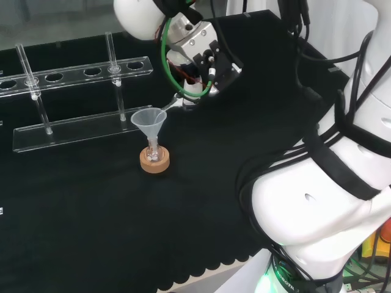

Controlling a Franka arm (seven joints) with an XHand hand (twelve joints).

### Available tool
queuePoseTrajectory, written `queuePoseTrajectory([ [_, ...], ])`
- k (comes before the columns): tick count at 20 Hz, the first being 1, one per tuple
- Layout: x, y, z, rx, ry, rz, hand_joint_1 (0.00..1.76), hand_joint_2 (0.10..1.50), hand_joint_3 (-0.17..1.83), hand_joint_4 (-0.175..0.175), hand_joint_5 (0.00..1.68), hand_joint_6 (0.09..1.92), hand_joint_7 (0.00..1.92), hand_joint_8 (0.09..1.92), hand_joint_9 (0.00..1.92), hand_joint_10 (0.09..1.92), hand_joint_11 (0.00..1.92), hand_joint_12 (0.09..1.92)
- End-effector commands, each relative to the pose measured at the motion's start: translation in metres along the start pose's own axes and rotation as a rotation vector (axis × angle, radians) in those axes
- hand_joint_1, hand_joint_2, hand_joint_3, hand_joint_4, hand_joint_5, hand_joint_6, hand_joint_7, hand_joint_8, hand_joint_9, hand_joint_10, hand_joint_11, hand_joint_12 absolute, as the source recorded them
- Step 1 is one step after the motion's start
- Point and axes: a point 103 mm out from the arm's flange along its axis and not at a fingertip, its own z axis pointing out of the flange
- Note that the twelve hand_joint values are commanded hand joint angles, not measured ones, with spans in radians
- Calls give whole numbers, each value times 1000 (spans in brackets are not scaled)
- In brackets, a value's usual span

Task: Pour all the NaCl from the weighing funnel into the round-bottom flask.

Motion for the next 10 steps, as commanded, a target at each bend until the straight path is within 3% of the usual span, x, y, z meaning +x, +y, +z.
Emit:
queuePoseTrajectory([
  [1, 13, 1, -6, -16, -21, -20, 1099, 667, 710, 175, 1190, 846, 694, 594, 1075, 340, 807, 1091],
  [8, 15, 2, -8, -6, -41, -26, 1099, 667, 710, 175, 1191, 844, 691, 594, 1075, 338, 807, 1090],
  [10, 15, 2, -8, 8, -43, 1, 1099, 667, 710, 175, 1191, 844, 691, 593, 1075, 338, 807, 1090],
])
